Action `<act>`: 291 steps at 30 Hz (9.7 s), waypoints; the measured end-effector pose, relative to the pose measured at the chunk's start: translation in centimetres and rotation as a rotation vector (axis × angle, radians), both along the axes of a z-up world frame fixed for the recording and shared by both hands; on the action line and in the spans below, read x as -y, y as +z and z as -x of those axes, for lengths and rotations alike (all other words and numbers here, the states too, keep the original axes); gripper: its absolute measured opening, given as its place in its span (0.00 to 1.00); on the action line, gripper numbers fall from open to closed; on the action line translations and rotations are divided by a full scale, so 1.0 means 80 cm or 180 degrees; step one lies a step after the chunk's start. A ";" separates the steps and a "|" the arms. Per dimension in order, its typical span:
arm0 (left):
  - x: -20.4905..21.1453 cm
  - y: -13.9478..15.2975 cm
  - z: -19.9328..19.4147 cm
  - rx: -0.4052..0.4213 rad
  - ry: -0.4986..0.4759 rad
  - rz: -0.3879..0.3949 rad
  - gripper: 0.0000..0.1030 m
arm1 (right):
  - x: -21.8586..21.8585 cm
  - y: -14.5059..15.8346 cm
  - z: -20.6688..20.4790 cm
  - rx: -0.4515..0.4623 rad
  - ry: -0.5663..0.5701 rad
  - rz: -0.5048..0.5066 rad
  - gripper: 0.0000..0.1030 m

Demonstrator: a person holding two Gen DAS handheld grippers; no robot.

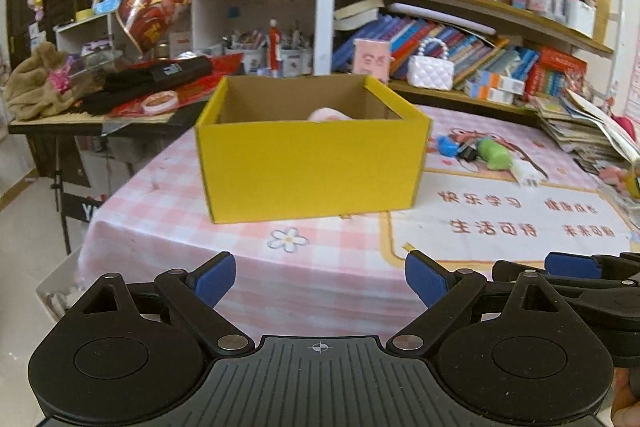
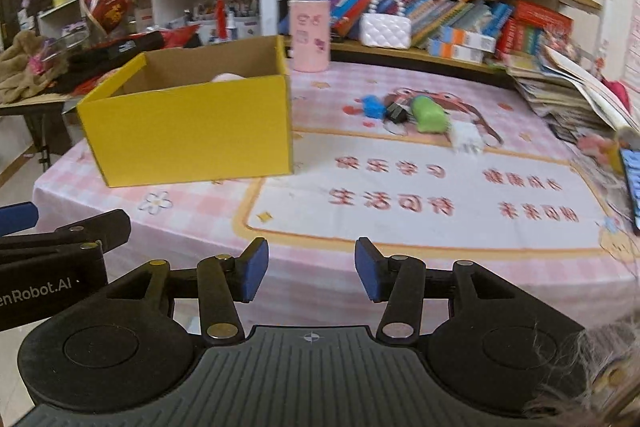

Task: Organize objects
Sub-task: 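Withdraw both tools from the box back toward the remaining items, then grasp the blue bag with the left tool while the right tool grasps the white charger, then carry the blue bag and white charger into the yellow box and release both, then withdraw both tools from the box toward the green cup and black clip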

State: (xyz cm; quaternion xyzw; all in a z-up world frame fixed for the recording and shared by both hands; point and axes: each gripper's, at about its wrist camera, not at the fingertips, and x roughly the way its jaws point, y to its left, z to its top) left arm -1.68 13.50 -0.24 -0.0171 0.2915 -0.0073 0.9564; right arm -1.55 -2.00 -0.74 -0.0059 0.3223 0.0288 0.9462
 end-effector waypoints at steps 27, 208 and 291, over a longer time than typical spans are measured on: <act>0.149 -0.010 -0.065 -0.0163 -0.0901 -0.0048 0.91 | 0.147 -0.010 -0.009 -0.0173 -0.0904 0.0014 0.52; -0.046 -0.007 -0.263 -0.0426 0.0628 -0.0175 0.30 | -0.151 0.026 -0.360 -0.0483 0.2083 0.0296 0.42; 0.116 -0.003 -0.037 -0.0221 -0.0789 -0.0020 0.91 | 0.112 0.003 0.016 -0.0095 -0.0685 0.0099 0.59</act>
